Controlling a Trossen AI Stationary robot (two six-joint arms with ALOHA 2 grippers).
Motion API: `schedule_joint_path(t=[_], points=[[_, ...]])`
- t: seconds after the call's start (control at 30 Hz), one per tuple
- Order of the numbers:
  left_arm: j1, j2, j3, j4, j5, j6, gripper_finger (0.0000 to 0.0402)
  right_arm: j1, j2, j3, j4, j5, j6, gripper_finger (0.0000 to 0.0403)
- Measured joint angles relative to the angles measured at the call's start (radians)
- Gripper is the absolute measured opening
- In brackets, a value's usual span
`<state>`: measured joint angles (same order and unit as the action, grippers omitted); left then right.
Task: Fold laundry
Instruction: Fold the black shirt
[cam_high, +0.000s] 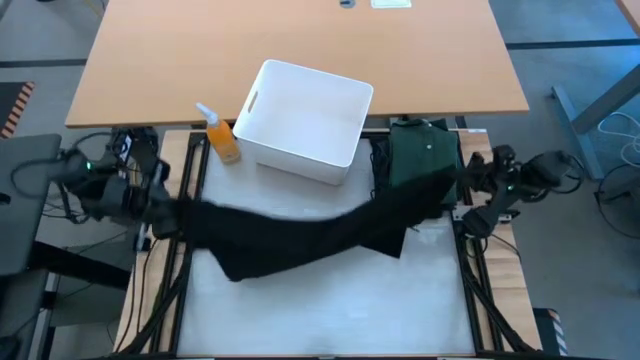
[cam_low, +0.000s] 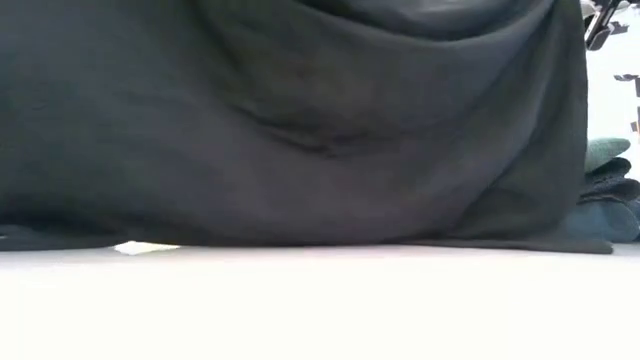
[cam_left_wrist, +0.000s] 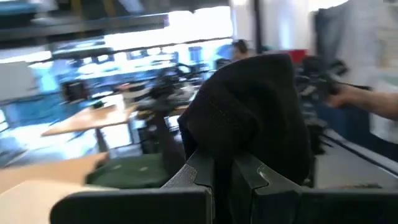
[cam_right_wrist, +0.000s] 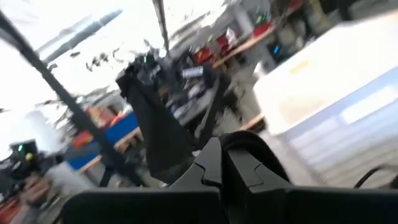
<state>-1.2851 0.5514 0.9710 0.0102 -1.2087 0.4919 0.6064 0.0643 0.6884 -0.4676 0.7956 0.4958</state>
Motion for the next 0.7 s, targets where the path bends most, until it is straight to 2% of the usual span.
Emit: schedule_joint_path(t=[0.13,0.27,0.43,0.53,0.7], points=[[0.000,-0.058,0.000,0.063,-0.091,0.084,0.0000,0.000,-0.028,0.043,0.006,0.097,-0.089,0.0019],[0.000,-0.116,0.000,0.061,-0.147,0.122,0.0000,0.000,-0.057,0.107,0.004,0.108,-0.189,0.0019],[0.000,-0.172,0.000,0.060,-0.260,0.175,0.0000,0.000,-0.059,0.183,-0.022,0.117,-0.276,0.0019],[0.000,-0.203,0.000,0.061,-0.351,0.196,0.0000,0.000,-0.059,0.245,-0.069,0.164,-0.317,0.0019],[0.000,-0.247,0.000,0.037,-0.362,0.188,0.0000,-0.019,-0.059,0.337,-0.170,0.232,-0.321,0.0019]])
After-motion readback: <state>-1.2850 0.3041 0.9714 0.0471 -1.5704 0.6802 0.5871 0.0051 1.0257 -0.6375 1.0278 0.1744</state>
